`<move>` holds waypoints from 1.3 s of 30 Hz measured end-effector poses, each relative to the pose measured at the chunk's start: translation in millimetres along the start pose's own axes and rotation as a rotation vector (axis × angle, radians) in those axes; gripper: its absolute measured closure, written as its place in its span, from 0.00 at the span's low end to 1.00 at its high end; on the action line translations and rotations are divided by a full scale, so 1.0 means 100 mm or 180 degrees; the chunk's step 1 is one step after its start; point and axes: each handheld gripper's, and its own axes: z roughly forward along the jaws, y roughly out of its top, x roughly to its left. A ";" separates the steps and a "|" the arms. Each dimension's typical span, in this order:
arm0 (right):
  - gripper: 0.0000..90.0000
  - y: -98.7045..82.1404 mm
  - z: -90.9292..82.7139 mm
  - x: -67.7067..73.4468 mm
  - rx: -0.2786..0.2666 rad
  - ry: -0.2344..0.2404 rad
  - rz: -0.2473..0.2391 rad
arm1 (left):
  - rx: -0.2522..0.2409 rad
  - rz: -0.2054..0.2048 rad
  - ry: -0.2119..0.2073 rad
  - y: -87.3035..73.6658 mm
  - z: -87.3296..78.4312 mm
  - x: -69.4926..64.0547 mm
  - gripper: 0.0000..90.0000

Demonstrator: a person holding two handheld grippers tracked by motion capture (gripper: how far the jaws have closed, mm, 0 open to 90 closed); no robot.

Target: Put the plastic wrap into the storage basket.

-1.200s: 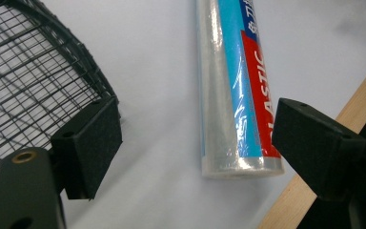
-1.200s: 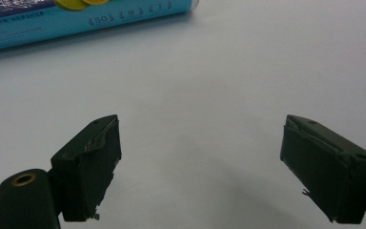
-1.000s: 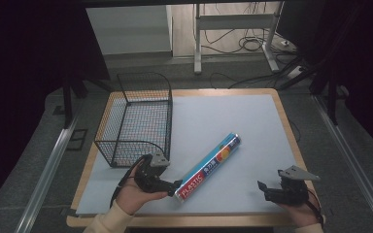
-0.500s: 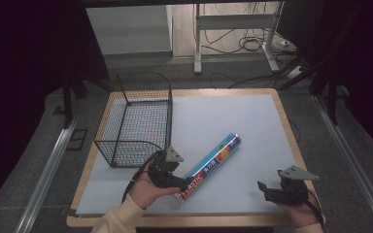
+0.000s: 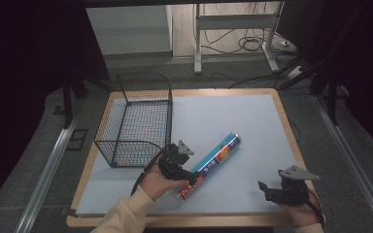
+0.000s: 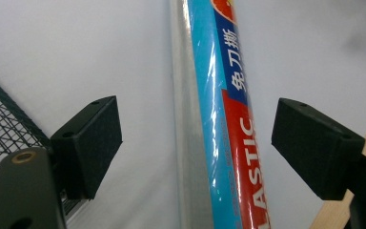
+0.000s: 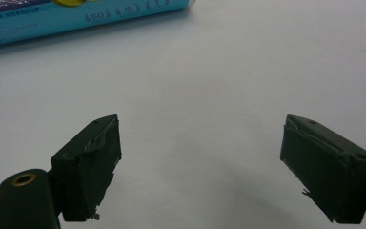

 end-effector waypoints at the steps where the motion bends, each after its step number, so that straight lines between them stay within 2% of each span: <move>1: 0.16 0.00 0.00 0.00 0.0002 -0.0001 -0.0002 | 0.0000 -0.0013 0.0000 0.01 0.01 0.00 0.19; 10: 0.16 0.00 0.01 0.01 0.0019 0.0006 -0.0013 | 0.0059 -0.0041 -0.0008 0.13 0.12 0.02 0.19; 17: 0.16 0.00 0.01 0.01 0.0030 0.0003 -0.0008 | 0.0156 -0.0015 -0.0034 0.24 0.28 -0.02 0.19; 24: 0.16 -0.01 0.02 0.00 0.0038 0.0010 -0.0004 | 0.0199 -0.0013 -0.0047 0.32 0.37 -0.04 0.19; 33: 0.16 -0.01 0.03 0.01 0.0061 0.0003 -0.0021 | 0.0357 0.0037 -0.0150 0.43 0.56 -0.07 0.17; 39: 0.16 -0.01 0.04 0.00 0.0076 -0.0001 -0.0018 | 0.0505 0.0075 -0.0127 0.51 0.72 -0.10 0.16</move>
